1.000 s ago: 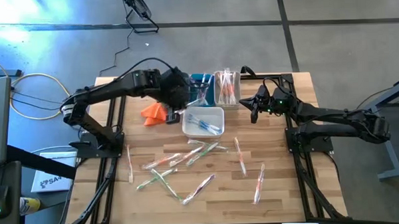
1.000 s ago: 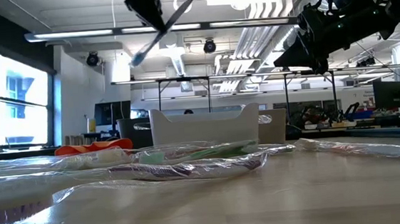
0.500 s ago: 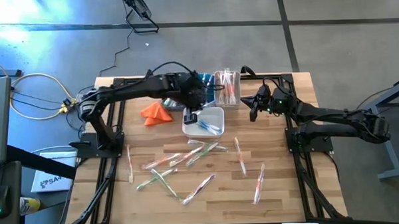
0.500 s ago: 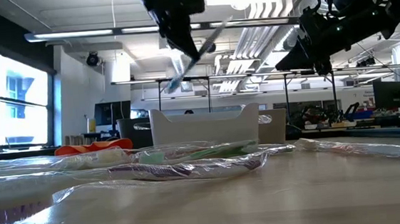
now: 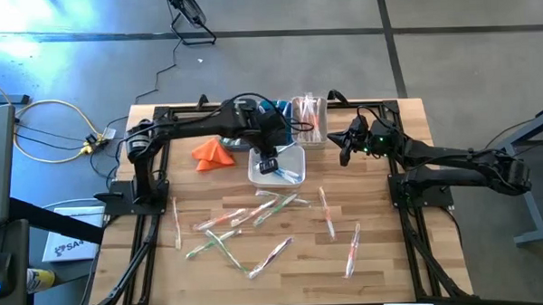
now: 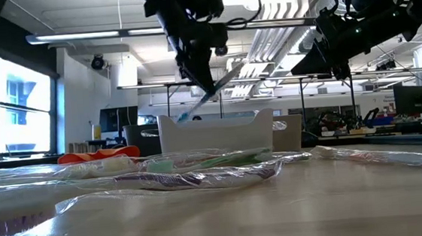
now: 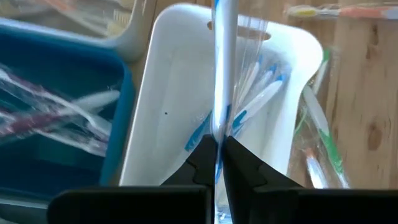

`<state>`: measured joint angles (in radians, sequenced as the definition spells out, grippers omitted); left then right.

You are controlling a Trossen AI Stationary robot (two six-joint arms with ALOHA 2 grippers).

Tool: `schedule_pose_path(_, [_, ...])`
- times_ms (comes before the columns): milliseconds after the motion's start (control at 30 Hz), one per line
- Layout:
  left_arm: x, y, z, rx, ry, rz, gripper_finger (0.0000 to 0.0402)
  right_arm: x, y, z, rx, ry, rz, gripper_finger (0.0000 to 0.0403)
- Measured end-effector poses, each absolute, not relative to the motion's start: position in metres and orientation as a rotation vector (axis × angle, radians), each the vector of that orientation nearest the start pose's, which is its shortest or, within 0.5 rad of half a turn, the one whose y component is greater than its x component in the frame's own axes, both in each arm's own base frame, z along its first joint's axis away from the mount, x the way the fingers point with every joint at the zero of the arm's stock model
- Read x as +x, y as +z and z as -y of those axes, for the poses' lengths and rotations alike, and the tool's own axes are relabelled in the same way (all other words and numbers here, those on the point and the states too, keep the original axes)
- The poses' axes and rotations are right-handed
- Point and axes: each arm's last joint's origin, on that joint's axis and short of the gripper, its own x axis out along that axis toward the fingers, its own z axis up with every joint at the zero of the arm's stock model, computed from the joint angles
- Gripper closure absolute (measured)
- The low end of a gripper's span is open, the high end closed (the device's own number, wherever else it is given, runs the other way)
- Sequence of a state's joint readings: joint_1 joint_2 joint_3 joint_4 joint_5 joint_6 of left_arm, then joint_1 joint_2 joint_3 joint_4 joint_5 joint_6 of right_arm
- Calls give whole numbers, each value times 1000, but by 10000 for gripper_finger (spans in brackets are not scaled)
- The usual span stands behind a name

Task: Pick & Place Toothbrushes
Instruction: Put the blue toothbrush into the white bin

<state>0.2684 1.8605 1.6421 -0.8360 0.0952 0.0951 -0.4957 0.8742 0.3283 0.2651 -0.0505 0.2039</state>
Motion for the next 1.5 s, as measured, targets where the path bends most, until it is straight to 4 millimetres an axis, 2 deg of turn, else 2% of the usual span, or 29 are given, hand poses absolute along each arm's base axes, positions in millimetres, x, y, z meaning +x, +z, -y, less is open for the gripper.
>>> schedule_pose_path(333, [389, 254, -104, -235, 173, -1122, 395, 162, 203, 86, 276, -469, -230, 401])
schedule_pose_path(700, [390, 254, -104, -235, 177, -1115, 395, 162, 201, 86, 282, -471, -250, 401])
schedule_pose_path(1033, [403, 221, -96, -183, 124, -1211, 395, 162, 201, 86, 281, -472, -255, 401])
schedule_pose_path(1167, [403, 219, -97, -183, 126, -1218, 395, 162, 201, 86, 266, -488, -258, 401])
schedule_pose_path(1333, [403, 219, -97, -181, 127, -1215, 367, 162, 201, 86, 262, -494, -259, 401])
schedule_pose_path(1500, [403, 219, -97, -169, 137, -1217, 311, 162, 201, 87, 262, -494, -259, 401])
